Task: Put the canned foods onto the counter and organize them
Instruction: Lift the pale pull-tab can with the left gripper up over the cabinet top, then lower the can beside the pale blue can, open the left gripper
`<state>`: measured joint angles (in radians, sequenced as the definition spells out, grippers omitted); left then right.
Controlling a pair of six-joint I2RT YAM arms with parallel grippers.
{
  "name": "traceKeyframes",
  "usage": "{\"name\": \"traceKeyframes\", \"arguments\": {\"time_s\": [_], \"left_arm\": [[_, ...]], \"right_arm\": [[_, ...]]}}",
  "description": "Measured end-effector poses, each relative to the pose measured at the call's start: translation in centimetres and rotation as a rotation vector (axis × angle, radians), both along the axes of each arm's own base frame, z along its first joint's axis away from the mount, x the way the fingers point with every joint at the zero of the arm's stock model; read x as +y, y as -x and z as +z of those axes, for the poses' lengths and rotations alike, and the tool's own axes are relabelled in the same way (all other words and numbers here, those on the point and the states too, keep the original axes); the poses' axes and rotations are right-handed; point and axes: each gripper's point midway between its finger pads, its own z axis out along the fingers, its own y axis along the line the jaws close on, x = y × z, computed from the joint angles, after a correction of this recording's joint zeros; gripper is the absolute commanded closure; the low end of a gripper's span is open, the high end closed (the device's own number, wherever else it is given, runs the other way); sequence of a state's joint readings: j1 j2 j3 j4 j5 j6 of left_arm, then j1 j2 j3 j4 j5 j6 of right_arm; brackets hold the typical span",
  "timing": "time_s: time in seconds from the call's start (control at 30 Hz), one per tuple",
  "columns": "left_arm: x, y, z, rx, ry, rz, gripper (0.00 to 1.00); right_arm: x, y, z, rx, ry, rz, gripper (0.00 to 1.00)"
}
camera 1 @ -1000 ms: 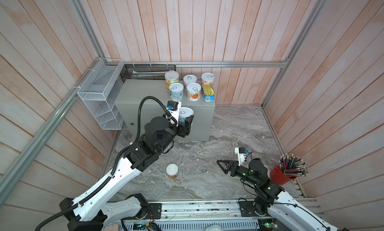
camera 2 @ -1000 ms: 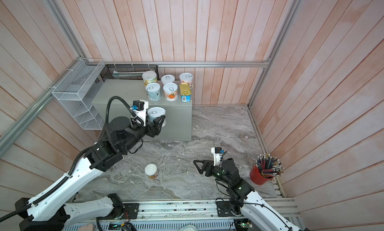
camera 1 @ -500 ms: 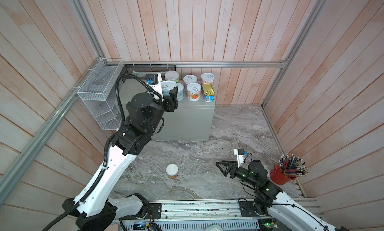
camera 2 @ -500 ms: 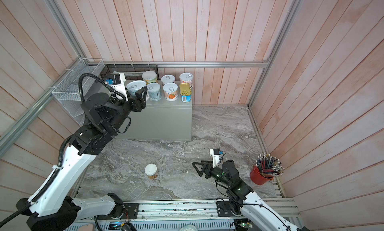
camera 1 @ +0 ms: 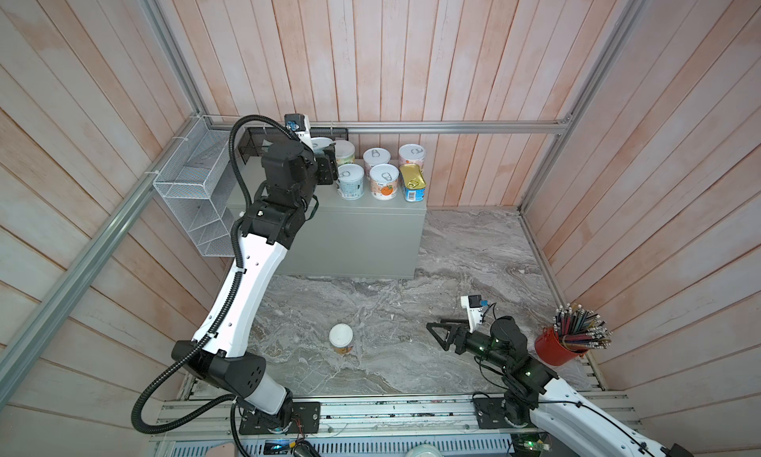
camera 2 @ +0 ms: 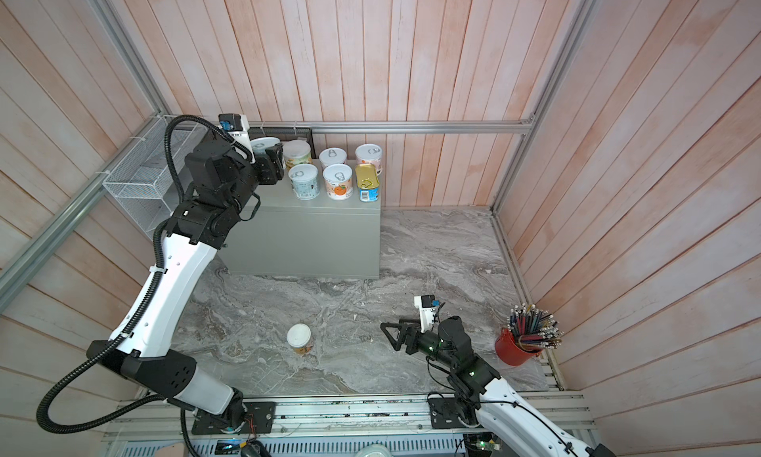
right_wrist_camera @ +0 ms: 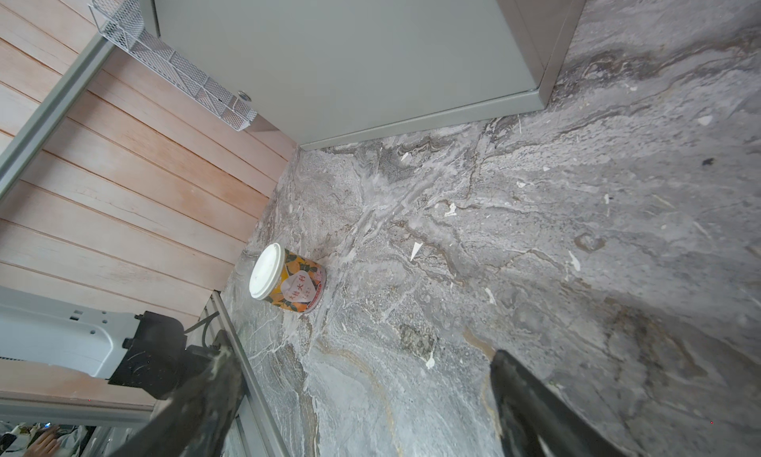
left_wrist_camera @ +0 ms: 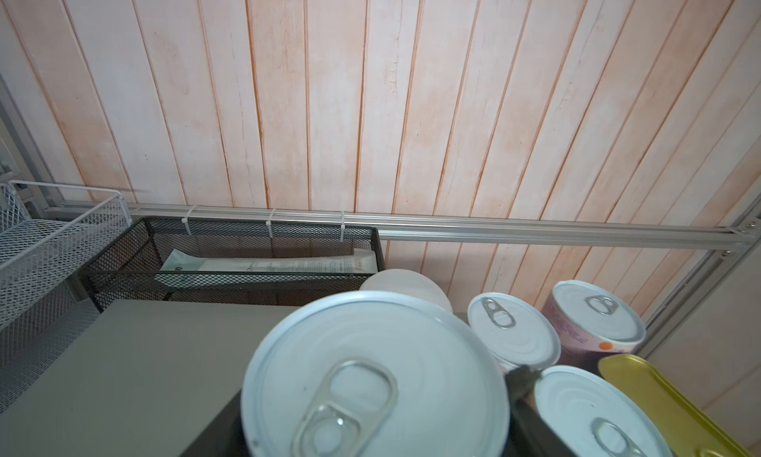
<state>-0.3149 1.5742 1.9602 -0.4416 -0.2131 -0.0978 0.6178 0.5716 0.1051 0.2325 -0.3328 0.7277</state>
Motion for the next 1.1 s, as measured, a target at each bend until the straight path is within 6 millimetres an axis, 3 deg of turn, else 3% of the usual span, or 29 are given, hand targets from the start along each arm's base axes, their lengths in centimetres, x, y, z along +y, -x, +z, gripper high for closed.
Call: {"name": "traceKeyframes", "arguments": {"time_s": [0.2, 0.33, 0.57, 0.83, 0.9, 1.0, 1.1], "left_arm": [[3.2, -2.1, -1.4, 0.021, 0.017, 0.054, 0.49], [4.4, -4.3, -3.3, 0.044, 0.005, 0.082, 0.49], [3.6, -8.7, -8.8, 0.141, -0.024, 0.052, 0.49], [3.1, -10.8, -8.7, 0.117, -0.051, 0.035, 0.49], [3.0, -11.3, -8.8, 0.112, -0.050, 0.031, 0.38], [3.0, -11.6, -8.7, 0.103, -0.047, 0.030, 0.01], [3.3, -11.6, -8.8, 0.092, -0.046, 0.036, 0.00]], "right_arm": [[-0.1, -0.3, -2.2, 0.052, 0.071, 0.003, 0.05], [0.3, -0.6, -2.4, 0.065, 0.084, 0.013, 0.05], [0.8, -0.8, -2.0, 0.052, 0.067, 0.029, 0.05], [0.8, -0.9, -2.1, 0.053, 0.068, 0.029, 0.05], [0.8, -0.9, -2.3, 0.057, 0.071, 0.029, 0.05], [0.8, -0.9, -2.6, 0.067, 0.077, 0.029, 0.05], [0.8, -0.9, -2.7, 0.073, 0.081, 0.030, 0.05]]}}
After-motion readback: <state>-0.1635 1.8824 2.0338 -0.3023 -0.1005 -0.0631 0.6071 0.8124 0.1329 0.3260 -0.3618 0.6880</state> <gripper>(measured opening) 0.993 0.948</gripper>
